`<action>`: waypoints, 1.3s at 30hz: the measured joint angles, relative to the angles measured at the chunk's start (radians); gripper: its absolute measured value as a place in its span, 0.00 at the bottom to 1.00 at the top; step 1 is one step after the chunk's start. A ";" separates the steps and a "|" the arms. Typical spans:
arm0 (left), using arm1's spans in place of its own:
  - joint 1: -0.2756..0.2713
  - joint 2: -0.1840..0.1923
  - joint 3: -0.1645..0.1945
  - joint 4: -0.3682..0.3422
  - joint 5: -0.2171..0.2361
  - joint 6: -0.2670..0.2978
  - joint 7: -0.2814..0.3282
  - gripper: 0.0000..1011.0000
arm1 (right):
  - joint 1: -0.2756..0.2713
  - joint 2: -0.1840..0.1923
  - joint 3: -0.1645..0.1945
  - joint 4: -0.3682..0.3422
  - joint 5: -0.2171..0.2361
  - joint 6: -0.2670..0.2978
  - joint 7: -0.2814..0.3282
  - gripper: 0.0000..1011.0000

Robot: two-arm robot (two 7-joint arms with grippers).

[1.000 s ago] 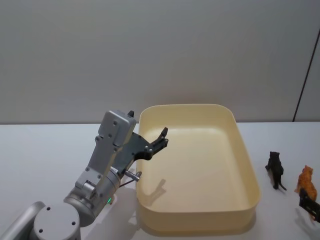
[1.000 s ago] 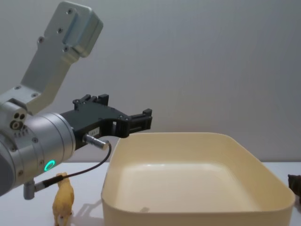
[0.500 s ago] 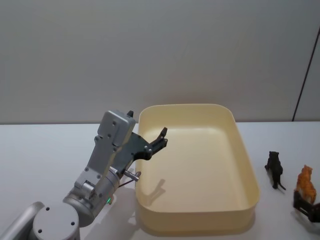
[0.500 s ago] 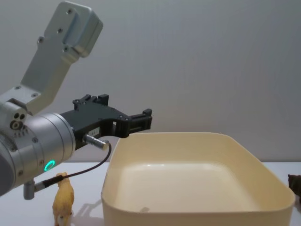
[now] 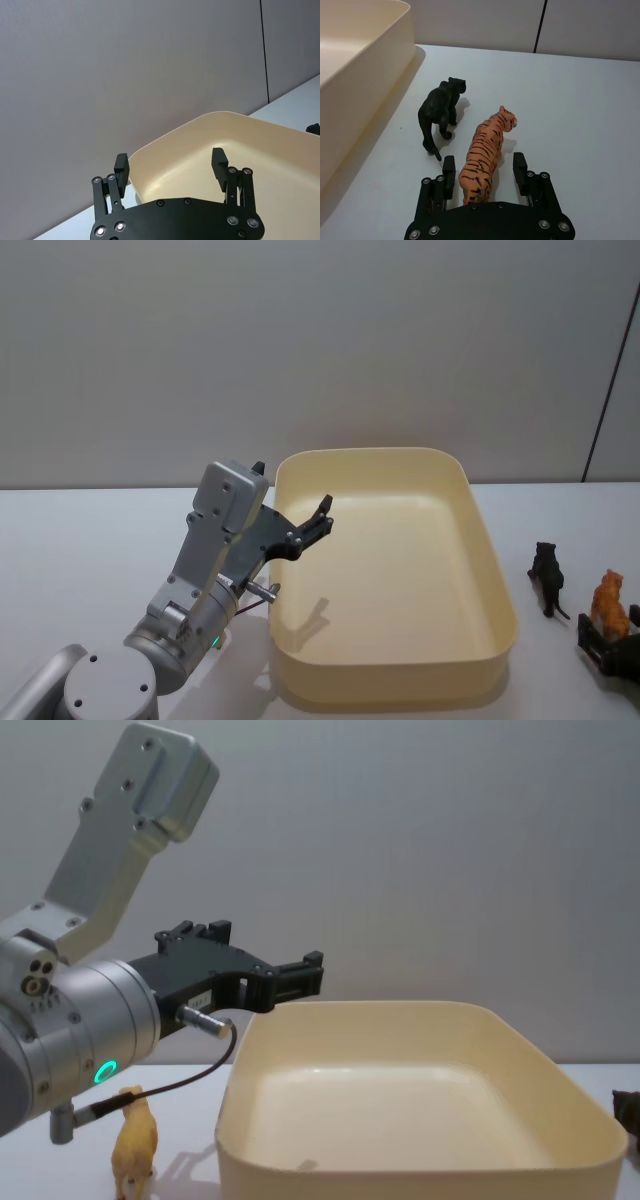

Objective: Pick up the toy alternately with two hands and place it into the central storage box.

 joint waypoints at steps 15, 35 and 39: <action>0.000 0.000 0.000 0.000 0.000 0.000 0.000 0.99 | 0.021 -0.010 -0.004 0.024 -0.008 0.001 0.015 0.30; 0.000 0.000 0.000 0.000 0.000 0.000 0.000 0.99 | 0.046 -0.023 0.006 -0.043 -0.021 -0.091 0.005 0.24; 0.000 0.000 0.000 0.000 0.000 0.000 0.000 0.99 | 0.069 -0.028 0.008 -0.074 -0.013 -0.093 0.024 0.24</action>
